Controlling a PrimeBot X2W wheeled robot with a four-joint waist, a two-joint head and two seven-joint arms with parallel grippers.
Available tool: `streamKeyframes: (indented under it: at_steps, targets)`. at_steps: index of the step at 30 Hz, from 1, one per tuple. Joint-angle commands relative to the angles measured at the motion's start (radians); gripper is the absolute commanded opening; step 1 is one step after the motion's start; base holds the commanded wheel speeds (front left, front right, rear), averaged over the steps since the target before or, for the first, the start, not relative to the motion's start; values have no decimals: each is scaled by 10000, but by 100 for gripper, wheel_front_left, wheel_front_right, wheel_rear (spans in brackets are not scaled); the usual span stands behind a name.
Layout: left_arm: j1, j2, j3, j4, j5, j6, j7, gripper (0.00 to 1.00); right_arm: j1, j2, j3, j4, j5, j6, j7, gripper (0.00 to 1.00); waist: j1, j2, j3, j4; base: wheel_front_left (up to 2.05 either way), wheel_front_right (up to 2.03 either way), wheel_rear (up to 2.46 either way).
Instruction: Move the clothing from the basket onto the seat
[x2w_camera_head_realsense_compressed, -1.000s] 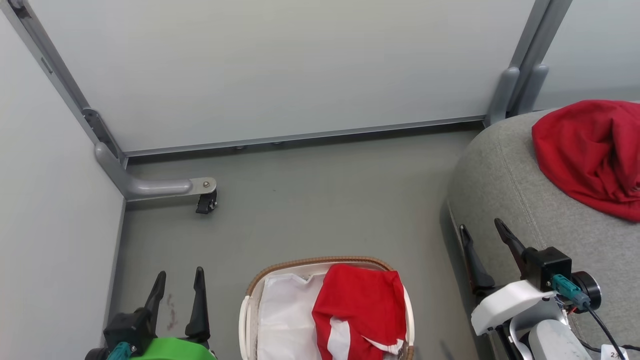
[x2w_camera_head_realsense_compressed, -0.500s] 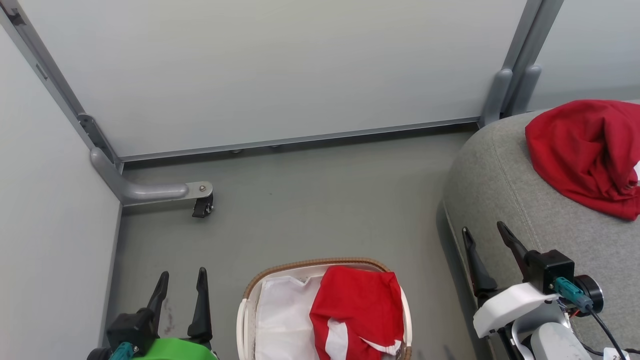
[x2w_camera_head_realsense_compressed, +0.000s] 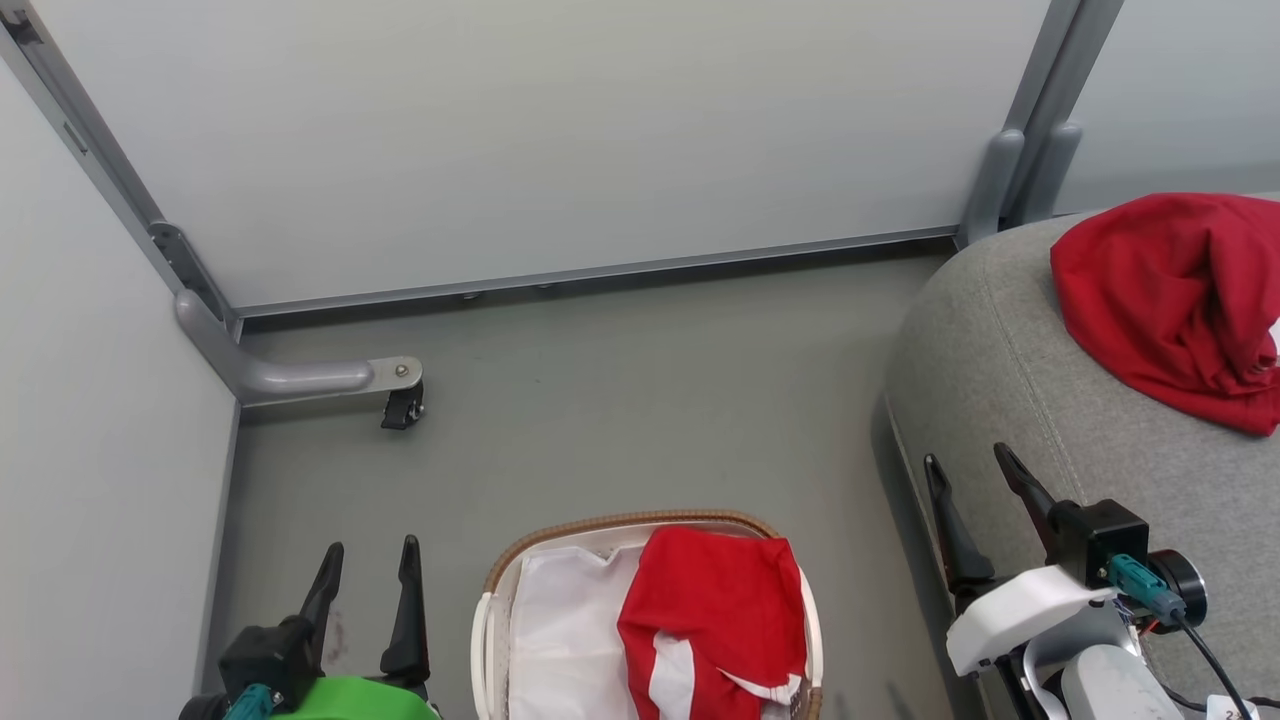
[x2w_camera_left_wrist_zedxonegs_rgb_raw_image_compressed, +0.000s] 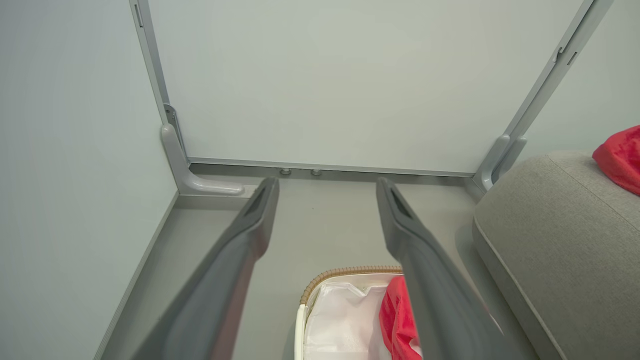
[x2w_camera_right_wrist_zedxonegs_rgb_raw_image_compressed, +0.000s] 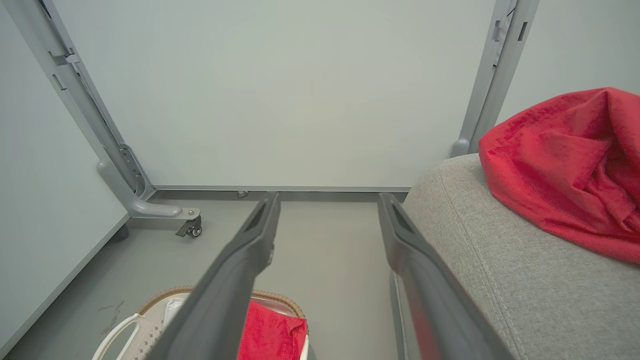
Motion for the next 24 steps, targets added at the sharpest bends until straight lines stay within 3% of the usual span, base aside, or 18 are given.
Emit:
streamKeyframes:
  at_steps: [1,7,13,24]
  targets:
    - [-42,10,-25,-5,-113,-23,-11,100,-36,-46,-19,-18,-56,-14,-21,100,0,0,77,-7,0,0,0]
    - [-460,10,-453,124,23,-25,-9,100,-302,-44,-87,-196,-146,-14,-21,100,0,0,588,-68,0,0,0]
    - [-1458,10,-1485,817,336,-28,-9,100,-829,-44,-149,-517,-362,-14,-21,100,0,0,1564,-311,0,0,0]
    - [-4155,30,-3113,3559,447,-31,-11,100,-2217,-38,-105,-1293,-269,-14,-21,100,0,0,4167,-1465,0,0,0]
